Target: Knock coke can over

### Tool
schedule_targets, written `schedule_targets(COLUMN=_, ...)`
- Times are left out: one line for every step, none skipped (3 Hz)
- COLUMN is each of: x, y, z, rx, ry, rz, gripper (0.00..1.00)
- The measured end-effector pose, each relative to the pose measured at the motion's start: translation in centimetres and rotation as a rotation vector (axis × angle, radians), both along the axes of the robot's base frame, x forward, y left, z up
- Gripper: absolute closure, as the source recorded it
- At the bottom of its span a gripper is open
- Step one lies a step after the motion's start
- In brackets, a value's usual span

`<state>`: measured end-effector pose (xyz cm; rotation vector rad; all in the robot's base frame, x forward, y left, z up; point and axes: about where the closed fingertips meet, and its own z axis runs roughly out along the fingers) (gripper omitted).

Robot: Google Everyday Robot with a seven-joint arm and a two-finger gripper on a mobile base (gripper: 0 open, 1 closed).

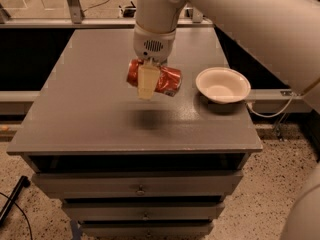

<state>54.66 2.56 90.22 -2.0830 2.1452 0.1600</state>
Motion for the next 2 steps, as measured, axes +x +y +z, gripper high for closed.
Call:
schedule_targets(x=0.0, y=0.4, z=-2.3, rx=-0.066, ry=-0.019, rz=0.005, gripper=1.0)
schedule_targets(x=-0.2, y=1.3, z=-4.6, rx=-0.061, ry=-0.006, rz=0.016, gripper=0.75)
